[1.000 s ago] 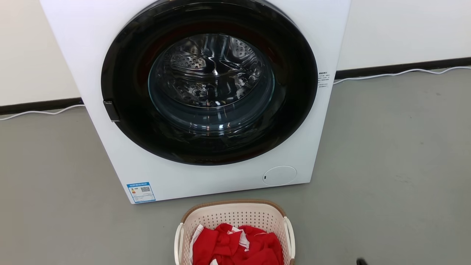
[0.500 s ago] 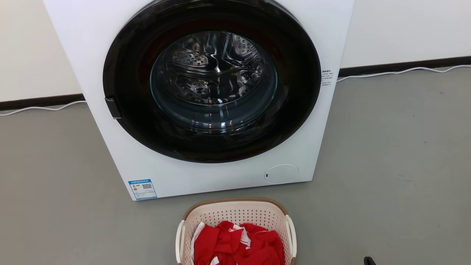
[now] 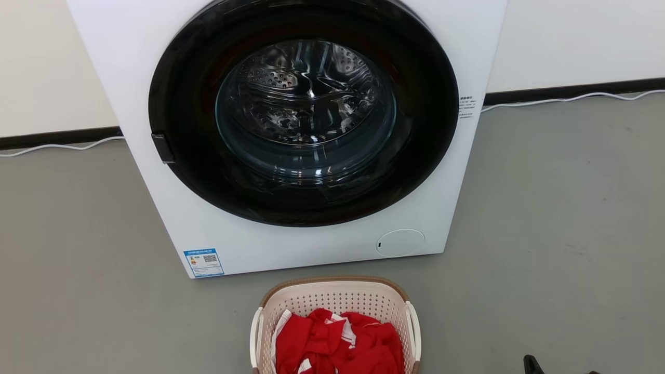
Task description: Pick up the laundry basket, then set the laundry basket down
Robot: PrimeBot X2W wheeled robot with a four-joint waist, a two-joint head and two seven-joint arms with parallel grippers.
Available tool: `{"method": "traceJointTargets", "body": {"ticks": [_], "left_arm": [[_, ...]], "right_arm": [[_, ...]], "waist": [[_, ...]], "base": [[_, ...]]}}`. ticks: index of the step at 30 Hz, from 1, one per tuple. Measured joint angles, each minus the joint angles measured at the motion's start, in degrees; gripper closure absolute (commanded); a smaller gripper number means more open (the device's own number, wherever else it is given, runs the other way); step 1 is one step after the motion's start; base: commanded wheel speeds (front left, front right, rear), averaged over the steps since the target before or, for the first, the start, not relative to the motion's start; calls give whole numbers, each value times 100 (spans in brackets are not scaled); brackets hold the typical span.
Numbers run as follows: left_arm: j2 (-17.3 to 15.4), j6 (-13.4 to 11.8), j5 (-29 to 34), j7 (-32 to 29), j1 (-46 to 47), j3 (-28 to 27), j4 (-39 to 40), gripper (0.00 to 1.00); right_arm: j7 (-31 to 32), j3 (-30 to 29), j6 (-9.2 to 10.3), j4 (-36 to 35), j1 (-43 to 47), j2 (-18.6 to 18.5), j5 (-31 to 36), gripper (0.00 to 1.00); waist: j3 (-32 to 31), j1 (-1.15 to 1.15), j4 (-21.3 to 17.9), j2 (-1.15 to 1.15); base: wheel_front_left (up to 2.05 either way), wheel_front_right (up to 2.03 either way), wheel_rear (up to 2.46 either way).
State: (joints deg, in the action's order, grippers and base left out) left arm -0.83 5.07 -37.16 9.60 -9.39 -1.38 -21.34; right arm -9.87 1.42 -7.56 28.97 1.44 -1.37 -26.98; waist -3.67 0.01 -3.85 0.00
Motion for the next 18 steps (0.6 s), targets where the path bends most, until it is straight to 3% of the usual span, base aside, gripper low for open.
{"method": "traceJointTargets", "body": {"ticks": [18], "left_arm": [[-13, 9, -1018, -298, 211, -57, 96, 100]], "right_arm": [[286, -164, 1, -234, -42, -3, -1203, 100]], "waist": [[72, 0, 72, 0]], "base": [[0, 0, 0]]}}
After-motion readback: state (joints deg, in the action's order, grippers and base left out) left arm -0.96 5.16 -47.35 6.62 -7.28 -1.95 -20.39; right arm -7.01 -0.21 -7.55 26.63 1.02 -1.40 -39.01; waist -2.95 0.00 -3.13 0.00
